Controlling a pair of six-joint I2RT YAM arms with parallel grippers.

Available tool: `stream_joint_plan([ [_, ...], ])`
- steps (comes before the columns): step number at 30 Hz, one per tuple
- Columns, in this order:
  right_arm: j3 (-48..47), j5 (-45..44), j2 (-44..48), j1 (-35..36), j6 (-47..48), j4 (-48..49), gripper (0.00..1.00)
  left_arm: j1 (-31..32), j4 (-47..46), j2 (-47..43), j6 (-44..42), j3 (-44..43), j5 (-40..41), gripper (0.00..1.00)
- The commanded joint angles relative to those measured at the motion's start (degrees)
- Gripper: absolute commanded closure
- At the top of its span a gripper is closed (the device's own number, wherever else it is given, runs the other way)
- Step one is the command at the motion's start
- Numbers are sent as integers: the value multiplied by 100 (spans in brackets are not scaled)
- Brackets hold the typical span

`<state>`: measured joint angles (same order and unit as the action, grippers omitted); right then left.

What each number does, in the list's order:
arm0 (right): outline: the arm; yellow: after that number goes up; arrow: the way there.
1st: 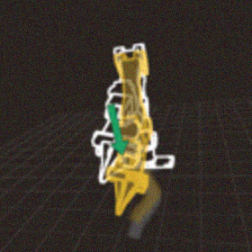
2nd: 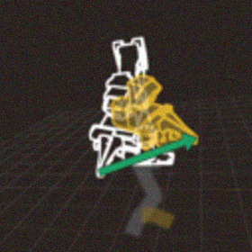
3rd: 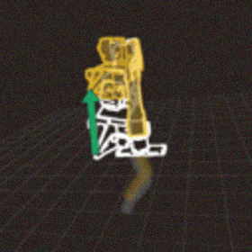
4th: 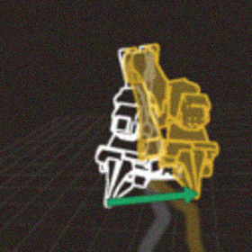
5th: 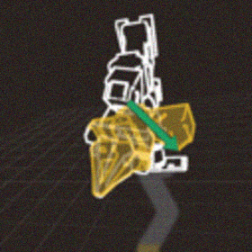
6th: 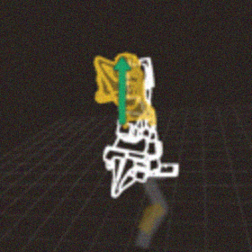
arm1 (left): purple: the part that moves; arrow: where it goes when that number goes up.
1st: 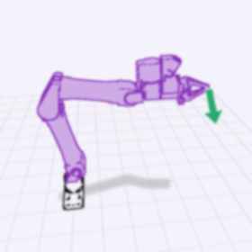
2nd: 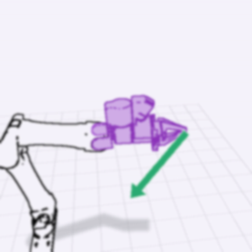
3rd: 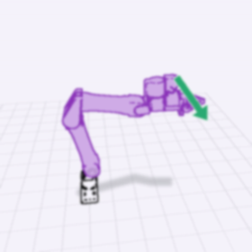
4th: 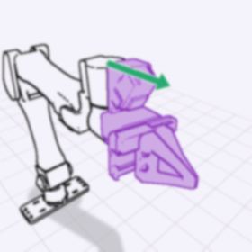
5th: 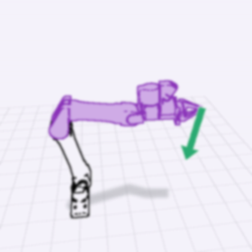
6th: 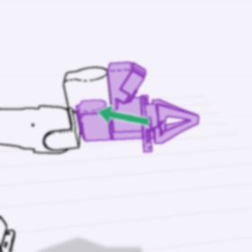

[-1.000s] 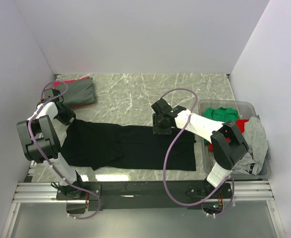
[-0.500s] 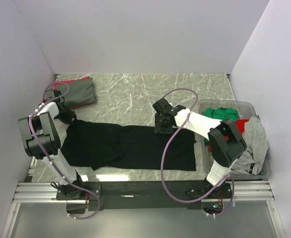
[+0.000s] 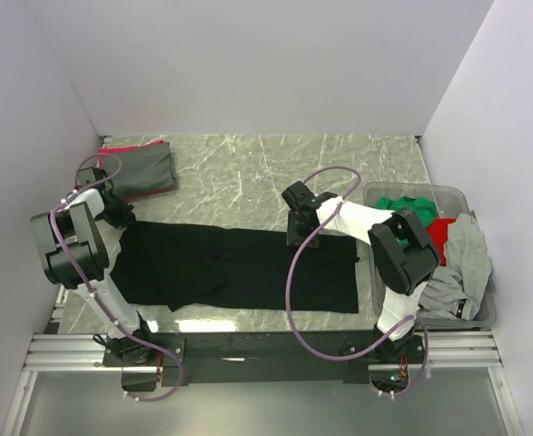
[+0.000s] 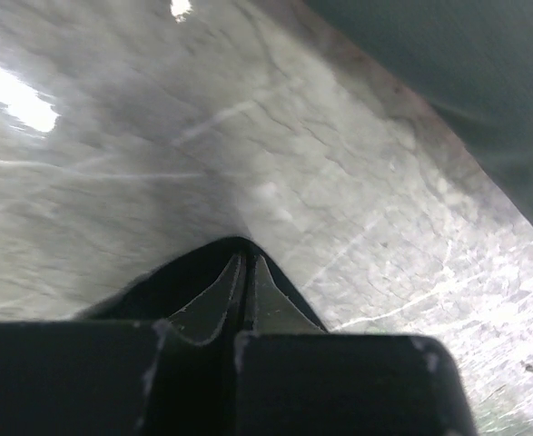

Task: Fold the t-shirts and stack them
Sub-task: Fold the tshirt

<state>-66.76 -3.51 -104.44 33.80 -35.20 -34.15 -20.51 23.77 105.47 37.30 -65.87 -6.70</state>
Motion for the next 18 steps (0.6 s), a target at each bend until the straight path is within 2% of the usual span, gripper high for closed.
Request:
stream_joint_plan([
  [1, -65, -185, -225, -102, -101, -223, 52, -225, -92, -202, -38, 74, 142, 100],
  [5, -74, -177, -348, -119, -145, -302, 52, -436, -101, -220, -100, 118, 20, 100],
  [14, -170, -10, -375, -128, -66, -276, 52, -445, -180, -255, -188, 13, -349, 99],
  [17, -354, 78, -314, -128, 22, -311, 52, -445, -66, -351, -162, -163, -341, 92],
  [18, -416, 78, -279, -128, 39, -329, 52, -454, -48, -387, -127, -242, -341, 84],
])
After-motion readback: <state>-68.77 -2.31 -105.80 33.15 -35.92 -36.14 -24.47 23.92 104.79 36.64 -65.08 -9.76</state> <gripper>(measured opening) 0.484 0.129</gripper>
